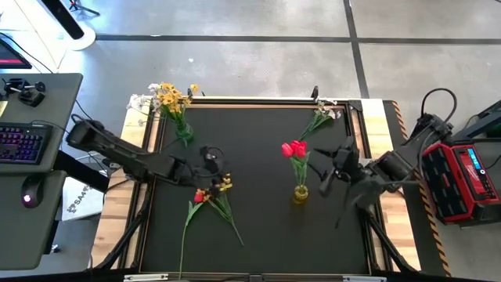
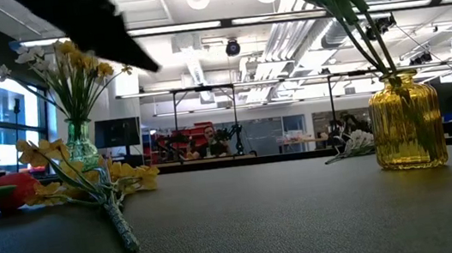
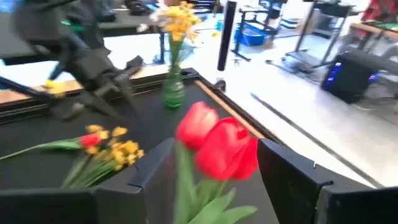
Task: Sort flowers into vase by color
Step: Put the yellow clustered flowers into the green flower vase
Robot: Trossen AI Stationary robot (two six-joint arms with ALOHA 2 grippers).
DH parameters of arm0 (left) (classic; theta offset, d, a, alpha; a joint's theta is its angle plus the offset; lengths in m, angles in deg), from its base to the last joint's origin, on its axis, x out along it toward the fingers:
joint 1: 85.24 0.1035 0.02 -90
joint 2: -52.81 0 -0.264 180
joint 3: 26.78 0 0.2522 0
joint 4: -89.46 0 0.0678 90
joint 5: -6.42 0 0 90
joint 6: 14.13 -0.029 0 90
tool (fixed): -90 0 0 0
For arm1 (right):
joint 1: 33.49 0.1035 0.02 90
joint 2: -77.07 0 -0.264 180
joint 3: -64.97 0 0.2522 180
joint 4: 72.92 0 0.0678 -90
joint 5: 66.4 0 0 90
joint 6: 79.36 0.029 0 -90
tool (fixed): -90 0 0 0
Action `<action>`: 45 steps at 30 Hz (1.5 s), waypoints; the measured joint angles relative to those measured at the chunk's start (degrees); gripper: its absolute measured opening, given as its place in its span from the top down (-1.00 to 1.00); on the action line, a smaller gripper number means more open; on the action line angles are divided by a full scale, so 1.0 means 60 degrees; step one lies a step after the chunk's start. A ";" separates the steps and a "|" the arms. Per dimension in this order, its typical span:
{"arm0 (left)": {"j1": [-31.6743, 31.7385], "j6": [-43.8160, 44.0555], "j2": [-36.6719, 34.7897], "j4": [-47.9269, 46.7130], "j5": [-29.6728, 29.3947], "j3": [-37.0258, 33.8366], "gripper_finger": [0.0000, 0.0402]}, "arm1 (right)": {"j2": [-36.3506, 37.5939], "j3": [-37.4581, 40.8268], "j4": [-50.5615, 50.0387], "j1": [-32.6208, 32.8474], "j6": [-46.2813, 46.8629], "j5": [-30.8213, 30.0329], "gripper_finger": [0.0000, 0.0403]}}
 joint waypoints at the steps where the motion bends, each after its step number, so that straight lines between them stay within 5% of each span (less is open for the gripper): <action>1: -0.0080 0.0351 -0.0252 -0.0547 -0.0006 -0.0003 0.39 | 0.0000 0.0000 0.0178 -0.0310 -0.0306 0.0270 -0.03; 10: -0.0627 0.1763 -0.1458 -0.2074 -0.1629 -0.0004 0.39 | -0.0025 0.0000 0.3223 -0.3411 -0.3630 0.4290 -0.02; 19: -0.0698 0.2139 -0.1070 -0.2177 -0.1805 -0.0004 0.39 | -0.0025 0.0000 0.4814 -0.5566 -0.4333 0.4392 -0.02; 28: -0.0705 0.6210 -0.1613 -0.4991 0.1039 -0.0008 0.40 | -0.0025 0.0000 0.5792 -0.6592 -0.5843 0.3500 -0.02; 35: -0.1544 0.8584 -0.1549 -0.4239 0.4309 0.0387 0.54 | -0.0025 0.0000 0.6131 -0.6724 -0.6847 0.4174 -0.02; 45: -0.2664 1.1095 0.0005 -0.3836 0.3078 0.2642 0.99 | -0.0055 0.0000 0.6358 -0.6721 -0.8102 0.5580 -0.02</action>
